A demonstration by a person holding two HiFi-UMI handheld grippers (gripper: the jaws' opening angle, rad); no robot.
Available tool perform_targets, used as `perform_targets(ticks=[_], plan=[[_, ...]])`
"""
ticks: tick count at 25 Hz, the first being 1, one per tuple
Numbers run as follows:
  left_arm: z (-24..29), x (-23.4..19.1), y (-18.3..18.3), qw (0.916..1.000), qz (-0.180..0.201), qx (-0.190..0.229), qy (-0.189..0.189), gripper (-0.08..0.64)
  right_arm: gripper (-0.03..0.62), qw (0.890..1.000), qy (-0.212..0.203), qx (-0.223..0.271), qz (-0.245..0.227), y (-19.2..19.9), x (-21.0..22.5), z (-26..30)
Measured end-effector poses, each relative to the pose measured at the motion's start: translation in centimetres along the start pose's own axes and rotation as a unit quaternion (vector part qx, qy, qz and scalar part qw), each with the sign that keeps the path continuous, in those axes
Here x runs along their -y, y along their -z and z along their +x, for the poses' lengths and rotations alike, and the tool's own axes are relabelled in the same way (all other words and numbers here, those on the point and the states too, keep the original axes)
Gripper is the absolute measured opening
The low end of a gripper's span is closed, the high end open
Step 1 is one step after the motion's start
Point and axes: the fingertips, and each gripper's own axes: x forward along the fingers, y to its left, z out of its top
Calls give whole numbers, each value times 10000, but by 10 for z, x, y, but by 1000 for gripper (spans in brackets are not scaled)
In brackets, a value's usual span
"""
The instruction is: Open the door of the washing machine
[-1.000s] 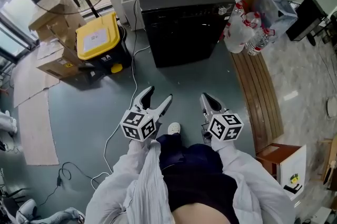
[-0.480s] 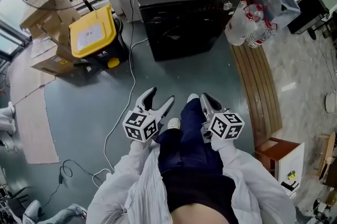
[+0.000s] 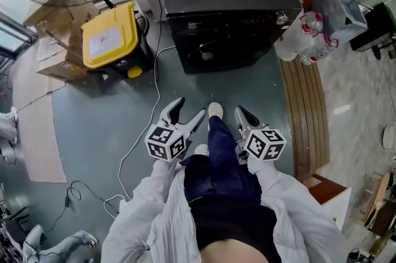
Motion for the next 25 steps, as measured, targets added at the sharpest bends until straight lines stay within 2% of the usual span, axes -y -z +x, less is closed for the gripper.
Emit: perform_targets(ticks=[5,13,19,25], plan=[[55,-31,-23,9997,94,-131,-158,325,9,9978,-234,-234,-569,-43,21,52],[130,-85,-47,9979,182,-461,-409,325,8,9947,-419,-668,-656,-83,63,128],[172,-132,-39,9946,169,-803,-639,318,8,9921,-572,-987,-531,-87,85,172],[219,-167,-17,9896,283,-1224,-702,318,8,9899,-598,-1179,-508,-86,106,205]])
